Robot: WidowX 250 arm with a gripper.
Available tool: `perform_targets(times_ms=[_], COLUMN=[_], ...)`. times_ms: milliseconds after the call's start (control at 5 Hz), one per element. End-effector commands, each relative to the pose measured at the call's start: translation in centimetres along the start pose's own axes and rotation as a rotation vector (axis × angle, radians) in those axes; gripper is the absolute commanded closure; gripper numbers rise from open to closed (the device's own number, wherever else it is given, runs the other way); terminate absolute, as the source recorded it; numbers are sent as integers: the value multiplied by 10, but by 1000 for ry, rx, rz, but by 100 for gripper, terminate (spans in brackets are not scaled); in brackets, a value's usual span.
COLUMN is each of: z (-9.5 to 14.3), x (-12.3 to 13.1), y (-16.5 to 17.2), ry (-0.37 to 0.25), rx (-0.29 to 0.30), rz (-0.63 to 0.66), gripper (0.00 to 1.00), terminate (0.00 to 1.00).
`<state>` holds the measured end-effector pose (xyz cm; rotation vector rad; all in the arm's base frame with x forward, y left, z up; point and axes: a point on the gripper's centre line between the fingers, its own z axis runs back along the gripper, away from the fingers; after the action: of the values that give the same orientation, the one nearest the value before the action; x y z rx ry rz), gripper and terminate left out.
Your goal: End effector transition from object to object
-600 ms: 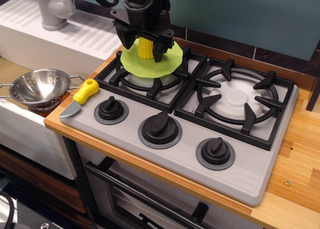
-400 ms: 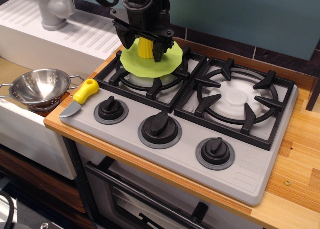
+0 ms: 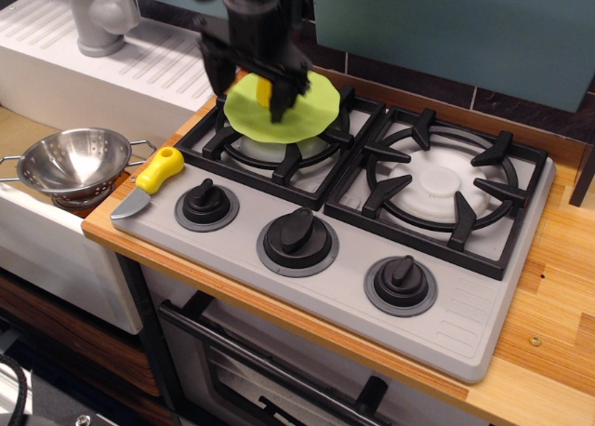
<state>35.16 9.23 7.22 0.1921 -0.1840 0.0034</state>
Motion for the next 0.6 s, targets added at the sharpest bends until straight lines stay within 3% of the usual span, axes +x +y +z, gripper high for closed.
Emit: perform_targets(times_ms=[0,200,400], z=[82,79,60], x=[7,-10,-31], y=[35,50,59], ry=[-31,-24,-25], rx=[76,84,60], rz=[-22,-21,-1], gripper=[0,0,0], terminate=[0,0,0])
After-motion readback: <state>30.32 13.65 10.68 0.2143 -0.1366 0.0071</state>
